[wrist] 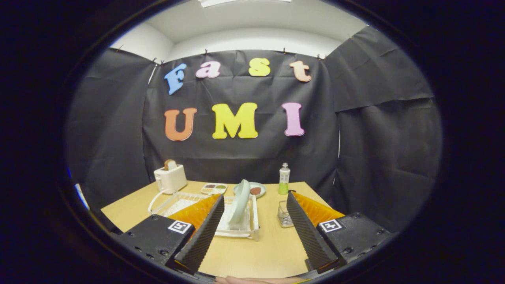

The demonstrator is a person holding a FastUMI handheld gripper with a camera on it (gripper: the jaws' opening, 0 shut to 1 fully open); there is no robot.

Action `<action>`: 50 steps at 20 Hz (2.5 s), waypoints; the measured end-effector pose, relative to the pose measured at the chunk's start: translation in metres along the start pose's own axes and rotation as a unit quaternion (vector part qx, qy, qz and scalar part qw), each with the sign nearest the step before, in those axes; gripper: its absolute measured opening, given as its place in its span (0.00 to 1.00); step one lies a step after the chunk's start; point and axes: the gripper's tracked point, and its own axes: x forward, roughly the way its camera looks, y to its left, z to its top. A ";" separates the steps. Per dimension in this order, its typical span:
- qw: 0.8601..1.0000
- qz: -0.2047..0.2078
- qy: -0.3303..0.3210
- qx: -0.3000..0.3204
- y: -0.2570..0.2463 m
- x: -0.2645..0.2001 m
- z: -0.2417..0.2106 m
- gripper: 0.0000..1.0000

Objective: Take the plate from the dish rack, then take the spoon from the basket and place it into the plate.

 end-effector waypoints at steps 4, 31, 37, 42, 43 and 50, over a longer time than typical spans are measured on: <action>0.996 0.008 0.066 -0.052 0.013 0.055 0.000 1.00; 0.854 -0.013 0.516 -0.060 0.033 0.266 -0.027 0.30; 0.867 -0.089 0.486 -0.066 0.024 0.266 -0.012 0.24; 0.873 -0.121 0.467 -0.067 0.030 0.259 -0.006 0.24; 0.875 -0.129 0.463 -0.062 0.033 0.258 -0.005 0.24; 0.896 -0.184 0.391 -0.102 0.025 0.254 0.028 0.24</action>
